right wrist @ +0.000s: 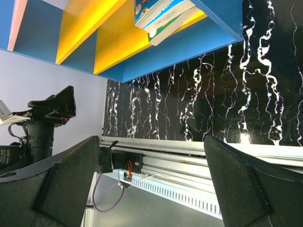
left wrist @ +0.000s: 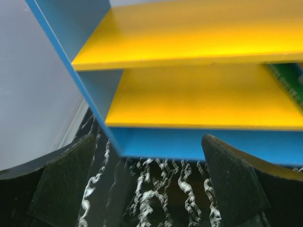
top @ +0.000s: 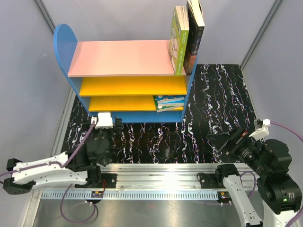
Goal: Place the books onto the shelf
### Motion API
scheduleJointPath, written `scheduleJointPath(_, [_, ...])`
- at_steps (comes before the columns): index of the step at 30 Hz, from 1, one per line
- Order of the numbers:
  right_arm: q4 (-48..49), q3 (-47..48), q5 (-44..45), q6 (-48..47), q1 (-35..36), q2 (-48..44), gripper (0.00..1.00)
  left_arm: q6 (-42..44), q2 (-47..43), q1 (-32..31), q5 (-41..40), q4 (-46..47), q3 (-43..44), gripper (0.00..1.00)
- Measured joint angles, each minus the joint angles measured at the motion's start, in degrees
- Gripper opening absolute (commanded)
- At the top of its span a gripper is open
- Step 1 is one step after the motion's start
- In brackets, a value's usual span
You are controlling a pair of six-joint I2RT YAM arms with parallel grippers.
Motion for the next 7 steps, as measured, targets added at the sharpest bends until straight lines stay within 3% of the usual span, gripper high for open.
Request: scheduleJointPath(7, [0.39, -0.9, 0.09, -0.52, 0.0, 0.74, 1.0, -29.79, 10.36, 14.95, 1.88, -30.73, 10.29, 0.99])
